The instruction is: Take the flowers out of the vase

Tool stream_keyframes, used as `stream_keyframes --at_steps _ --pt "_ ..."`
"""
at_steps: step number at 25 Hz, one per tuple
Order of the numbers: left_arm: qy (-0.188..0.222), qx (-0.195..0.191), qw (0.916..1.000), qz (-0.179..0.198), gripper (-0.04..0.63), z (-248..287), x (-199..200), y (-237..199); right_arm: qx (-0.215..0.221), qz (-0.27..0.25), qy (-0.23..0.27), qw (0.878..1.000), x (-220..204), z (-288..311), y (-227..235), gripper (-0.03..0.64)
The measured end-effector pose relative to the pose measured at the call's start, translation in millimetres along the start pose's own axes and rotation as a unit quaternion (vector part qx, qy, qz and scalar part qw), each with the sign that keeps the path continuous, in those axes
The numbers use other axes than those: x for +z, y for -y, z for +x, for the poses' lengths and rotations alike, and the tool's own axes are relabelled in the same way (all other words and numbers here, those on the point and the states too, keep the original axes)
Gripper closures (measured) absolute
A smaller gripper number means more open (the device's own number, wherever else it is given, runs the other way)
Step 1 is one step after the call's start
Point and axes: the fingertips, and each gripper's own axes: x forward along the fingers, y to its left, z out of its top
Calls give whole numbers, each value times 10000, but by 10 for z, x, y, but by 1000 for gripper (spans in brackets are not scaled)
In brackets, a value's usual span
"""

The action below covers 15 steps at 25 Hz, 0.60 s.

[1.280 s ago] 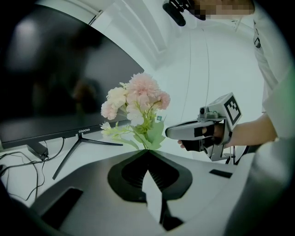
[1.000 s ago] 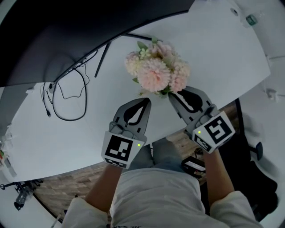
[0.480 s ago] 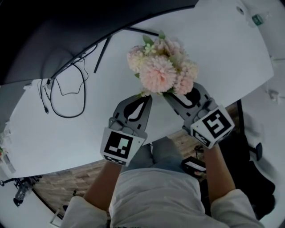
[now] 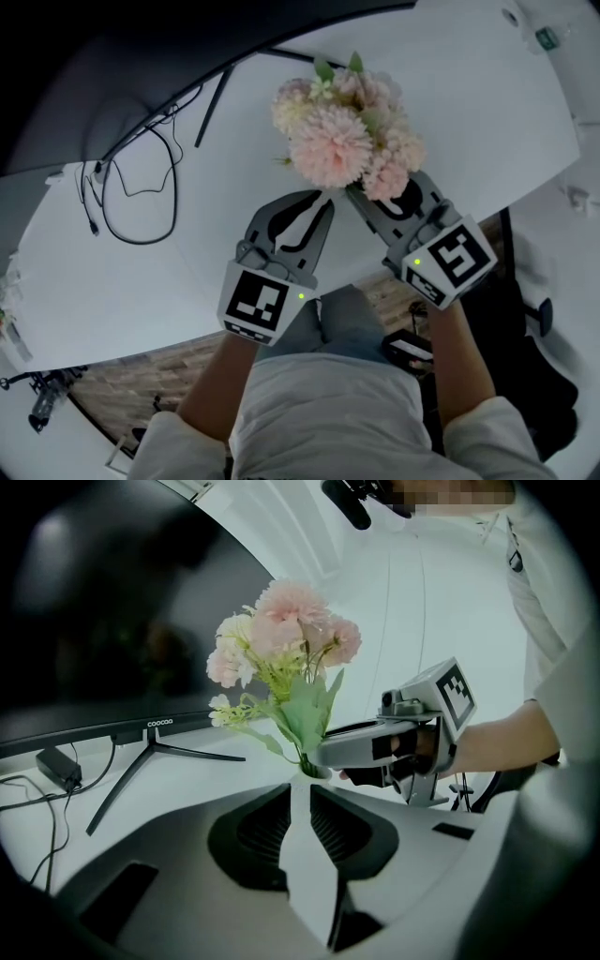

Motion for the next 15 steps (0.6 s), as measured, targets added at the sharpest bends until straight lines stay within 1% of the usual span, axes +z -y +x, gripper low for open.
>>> stream_keyframes --at_steps 4,7,10,15 --pt "-116 -282 9992 257 419 109 -64 85 -14 19 -8 10000 -13 19 -15 511" --pt "-191 -399 9981 428 351 246 -116 131 11 90 14 10000 -17 22 -13 518" --pt "-236 -400 9977 498 319 380 -152 119 47 119 21 9999 -21 29 -13 526" --pt "-323 -426 9966 627 311 552 -195 91 100 109 11 9999 -23 42 -23 531"
